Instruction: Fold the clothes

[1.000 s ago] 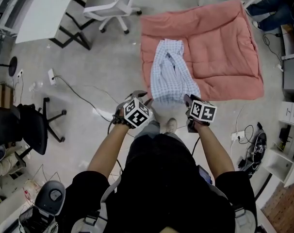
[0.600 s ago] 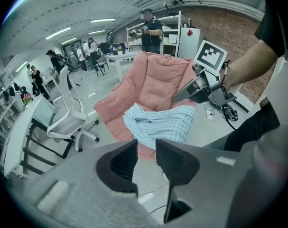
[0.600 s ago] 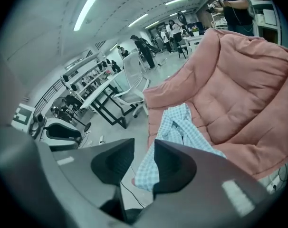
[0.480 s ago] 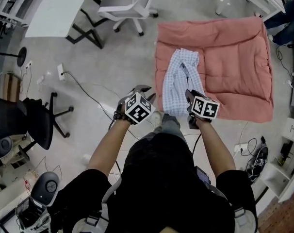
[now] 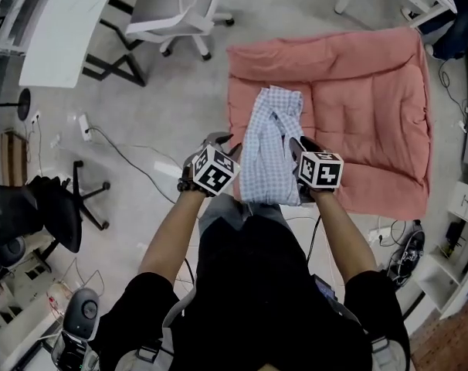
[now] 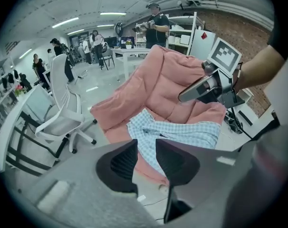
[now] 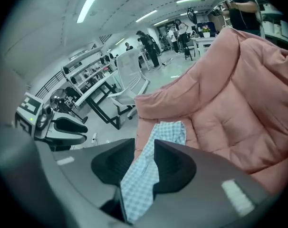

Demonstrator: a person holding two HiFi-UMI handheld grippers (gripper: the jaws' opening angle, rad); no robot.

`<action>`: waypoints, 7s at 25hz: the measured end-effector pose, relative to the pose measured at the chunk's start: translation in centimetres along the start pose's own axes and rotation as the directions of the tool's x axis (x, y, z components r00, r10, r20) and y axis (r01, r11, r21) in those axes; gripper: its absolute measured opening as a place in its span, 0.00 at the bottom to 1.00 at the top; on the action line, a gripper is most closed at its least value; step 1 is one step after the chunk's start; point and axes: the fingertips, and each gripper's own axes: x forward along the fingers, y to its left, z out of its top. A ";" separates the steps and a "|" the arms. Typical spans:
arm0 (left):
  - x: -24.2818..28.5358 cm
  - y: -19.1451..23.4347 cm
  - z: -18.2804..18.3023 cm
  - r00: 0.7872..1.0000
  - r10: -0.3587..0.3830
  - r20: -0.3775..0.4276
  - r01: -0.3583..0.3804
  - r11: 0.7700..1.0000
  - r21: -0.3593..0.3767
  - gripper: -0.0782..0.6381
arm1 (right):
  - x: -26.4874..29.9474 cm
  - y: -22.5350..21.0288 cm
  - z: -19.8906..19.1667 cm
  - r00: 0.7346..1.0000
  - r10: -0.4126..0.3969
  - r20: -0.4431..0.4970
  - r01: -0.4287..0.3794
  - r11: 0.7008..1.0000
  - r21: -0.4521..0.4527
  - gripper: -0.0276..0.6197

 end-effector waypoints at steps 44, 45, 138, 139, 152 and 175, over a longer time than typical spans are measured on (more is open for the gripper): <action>6.0 9.5 8.4 0.896 -0.404 -0.182 0.418 0.635 0.650 0.28 | 2.9 6.1 -2.9 0.808 -0.573 0.135 0.275 0.570 0.774 0.23; 6.0 8.8 8.4 0.896 -0.402 -0.187 0.419 0.631 0.653 0.28 | 2.6 6.1 -3.4 0.810 -0.569 0.137 0.272 0.574 0.773 0.23; 23.3 2.1 7.7 0.738 -0.530 -0.418 0.626 0.305 0.718 0.33 | 7.4 -4.4 3.6 0.861 -0.496 0.112 0.495 0.868 0.041 0.06; 23.4 1.3 7.7 0.735 -0.535 -0.416 0.623 0.292 0.726 0.35 | 6.8 -4.2 4.1 0.857 -0.500 0.125 0.498 0.866 0.049 0.06; 21.9 -1.4 9.2 0.688 -0.580 -0.437 0.651 0.227 0.724 0.37 | -1.5 -2.5 10.6 0.805 -0.527 0.271 0.523 0.847 0.095 0.06; 21.1 4.3 15.8 0.746 -0.510 -0.429 0.556 0.123 0.822 0.13 | -5.0 0.0 16.9 0.775 -0.568 0.277 0.578 0.814 0.051 0.06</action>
